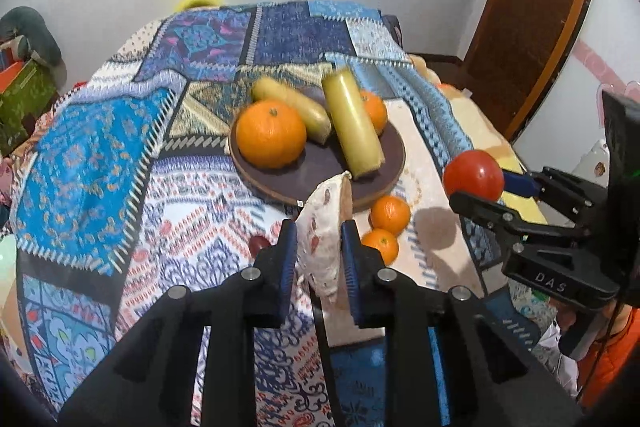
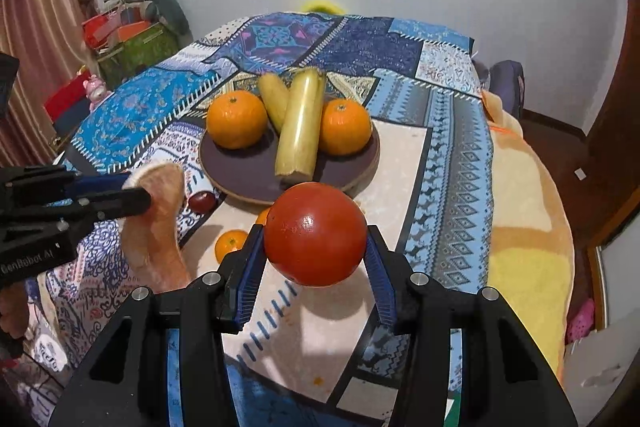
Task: Organize fruits
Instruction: 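Carry the bread piece with the left tool while the right tool carries the tomato onto the plate, then lower the bread piece and tomato onto the plate and open both tools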
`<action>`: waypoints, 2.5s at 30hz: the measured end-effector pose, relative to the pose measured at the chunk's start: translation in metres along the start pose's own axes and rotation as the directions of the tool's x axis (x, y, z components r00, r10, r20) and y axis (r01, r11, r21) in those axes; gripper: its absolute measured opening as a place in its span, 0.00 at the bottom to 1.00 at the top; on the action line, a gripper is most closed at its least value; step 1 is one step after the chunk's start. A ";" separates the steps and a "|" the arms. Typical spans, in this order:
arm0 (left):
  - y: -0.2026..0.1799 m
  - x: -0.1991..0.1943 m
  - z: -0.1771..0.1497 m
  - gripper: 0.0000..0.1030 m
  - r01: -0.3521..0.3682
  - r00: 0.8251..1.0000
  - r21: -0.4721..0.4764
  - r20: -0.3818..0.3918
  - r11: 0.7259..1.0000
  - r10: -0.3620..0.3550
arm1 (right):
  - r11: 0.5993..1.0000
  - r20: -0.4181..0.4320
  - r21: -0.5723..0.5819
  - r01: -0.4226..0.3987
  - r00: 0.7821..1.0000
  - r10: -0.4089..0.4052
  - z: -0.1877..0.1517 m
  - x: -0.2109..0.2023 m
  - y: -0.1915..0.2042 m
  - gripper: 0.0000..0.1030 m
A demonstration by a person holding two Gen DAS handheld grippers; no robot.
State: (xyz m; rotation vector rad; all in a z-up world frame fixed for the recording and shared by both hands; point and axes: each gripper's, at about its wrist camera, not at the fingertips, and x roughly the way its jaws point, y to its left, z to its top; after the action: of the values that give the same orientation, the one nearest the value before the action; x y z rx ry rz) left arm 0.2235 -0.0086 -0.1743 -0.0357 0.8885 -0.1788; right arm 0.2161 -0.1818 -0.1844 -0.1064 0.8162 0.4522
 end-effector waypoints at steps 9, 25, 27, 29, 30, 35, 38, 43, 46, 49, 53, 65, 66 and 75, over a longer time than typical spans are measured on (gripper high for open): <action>-0.004 -0.002 0.034 0.21 0.009 0.998 0.041 0.061 0.999 -0.012 | 1.000 0.045 0.016 0.025 0.999 -0.025 0.022 0.007 -0.012 0.44; 0.001 0.055 0.070 0.21 -0.012 0.999 0.066 0.033 0.998 0.010 | 0.999 0.016 0.035 0.002 1.000 -0.003 0.040 0.056 -0.021 0.44; 0.002 0.062 0.072 0.21 -0.016 0.999 0.065 0.030 0.998 0.014 | 0.999 0.014 0.037 -0.001 1.000 0.001 0.040 0.060 -0.022 0.44; 0.004 0.069 0.075 0.21 -0.019 0.999 0.063 0.030 0.998 0.017 | 0.999 0.008 0.040 -0.007 1.000 0.007 0.041 0.063 -0.024 0.44; 0.005 0.071 0.076 0.21 -0.019 0.999 0.063 0.031 0.998 0.017 | 0.999 0.005 0.044 -0.011 1.000 0.011 0.041 0.065 -0.025 0.44; 0.009 0.083 0.082 0.21 -0.018 1.000 0.045 0.026 0.999 0.017 | 0.998 -0.002 0.055 -0.017 1.000 0.017 0.041 0.072 -0.026 0.44; 0.011 0.089 0.083 0.21 -0.037 0.999 0.039 0.015 0.999 0.036 | 0.998 -0.011 0.064 -0.015 1.000 0.016 0.042 0.075 -0.027 0.45; 0.015 0.093 0.084 0.21 -0.032 0.999 0.026 0.014 0.999 0.031 | 0.998 -0.019 0.062 -0.013 1.000 0.014 0.042 0.078 -0.029 0.45; 0.015 0.092 0.084 0.24 -0.030 1.000 0.023 0.007 0.999 0.030 | 0.998 -0.029 0.064 -0.014 0.999 0.016 0.044 0.079 -0.030 0.45; 0.016 0.086 0.081 0.40 -0.016 1.000 0.001 -0.003 1.000 0.016 | 0.998 -0.031 0.067 -0.013 0.999 0.015 0.047 0.076 -0.030 0.47; 0.014 0.072 0.075 0.46 -0.046 0.999 0.009 0.012 0.999 0.046 | 0.999 -0.001 0.046 -0.006 1.000 0.006 0.050 0.064 -0.023 0.55; 0.013 0.006 0.060 0.57 -0.064 0.994 0.010 0.085 0.998 0.063 | 1.000 0.053 0.018 -0.001 0.999 0.000 0.049 0.015 -0.004 0.55; 0.013 0.002 0.057 0.57 -0.067 0.994 0.010 0.089 0.998 0.066 | 1.000 0.056 0.015 0.000 0.998 -0.001 0.048 0.010 -0.002 0.55; 0.024 -0.026 0.032 0.62 -0.092 0.992 0.010 0.089 0.996 0.091 | 1.000 0.054 0.009 0.018 0.998 -0.019 0.034 -0.009 0.010 0.56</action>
State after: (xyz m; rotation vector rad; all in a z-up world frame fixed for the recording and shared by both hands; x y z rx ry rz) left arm 0.2353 0.0177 -0.1362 0.0100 0.7988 -0.0972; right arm 0.2296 -0.1675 -0.1533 -0.0933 0.7639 0.4320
